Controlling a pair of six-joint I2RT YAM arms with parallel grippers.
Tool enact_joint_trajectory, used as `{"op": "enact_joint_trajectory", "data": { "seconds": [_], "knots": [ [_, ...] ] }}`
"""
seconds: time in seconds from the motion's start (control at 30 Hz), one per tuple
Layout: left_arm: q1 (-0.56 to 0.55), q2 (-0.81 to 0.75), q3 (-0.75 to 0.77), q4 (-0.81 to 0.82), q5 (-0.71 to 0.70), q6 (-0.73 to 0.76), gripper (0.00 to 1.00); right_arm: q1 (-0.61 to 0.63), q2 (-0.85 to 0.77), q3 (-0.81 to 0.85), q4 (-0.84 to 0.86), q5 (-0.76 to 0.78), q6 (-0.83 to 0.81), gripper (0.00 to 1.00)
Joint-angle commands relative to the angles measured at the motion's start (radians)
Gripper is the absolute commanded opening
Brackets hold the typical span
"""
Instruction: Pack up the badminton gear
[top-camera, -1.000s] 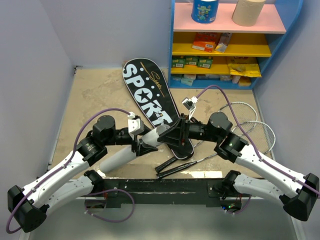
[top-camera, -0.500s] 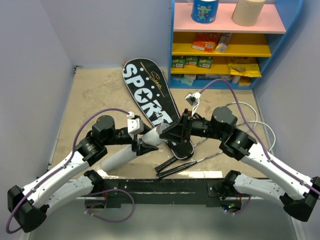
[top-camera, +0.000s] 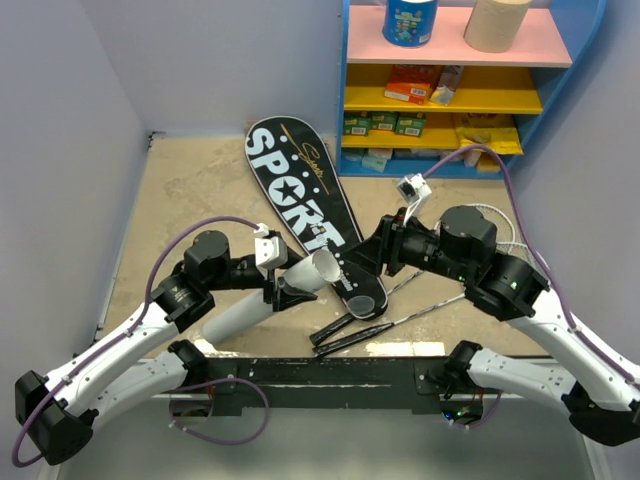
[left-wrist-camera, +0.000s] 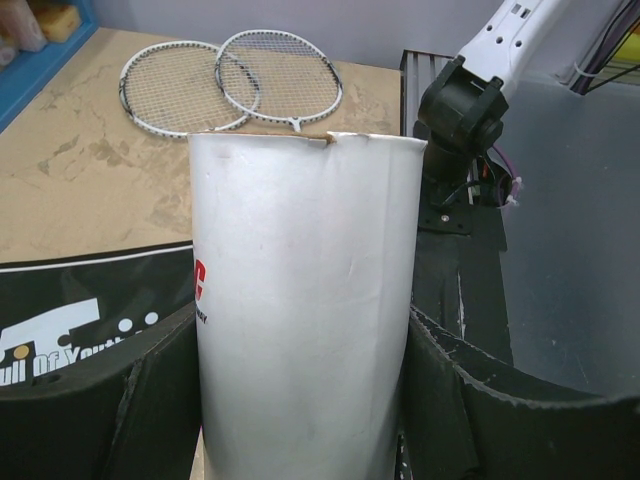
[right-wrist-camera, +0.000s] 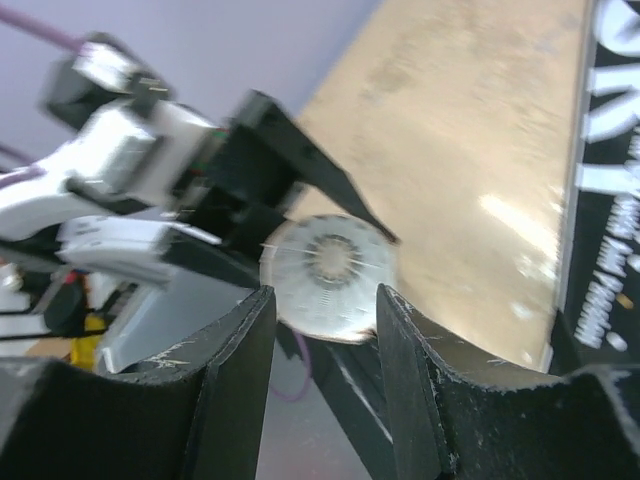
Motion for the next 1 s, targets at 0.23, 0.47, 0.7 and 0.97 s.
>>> {"op": "enact_joint_trajectory", "data": {
  "seconds": [0.23,0.47,0.7,0.97],
  "knots": [
    [0.002,0.004,0.057,0.03,-0.134,-0.001,0.05,0.002,0.107,-0.196,-0.22,0.285,-0.002,0.47],
    [0.0,-0.001,0.06,0.016,-0.24,0.002,0.05,0.002,0.187,-0.252,-0.205,0.317,0.002,0.48],
    [0.0,-0.004,0.064,-0.018,-0.292,0.003,0.05,0.002,0.167,-0.299,-0.175,0.233,-0.001,0.48],
    [0.003,-0.01,0.077,-0.052,-0.526,-0.011,0.04,0.031,0.179,-0.367,-0.084,0.098,-0.011,0.46]
  ]
}}
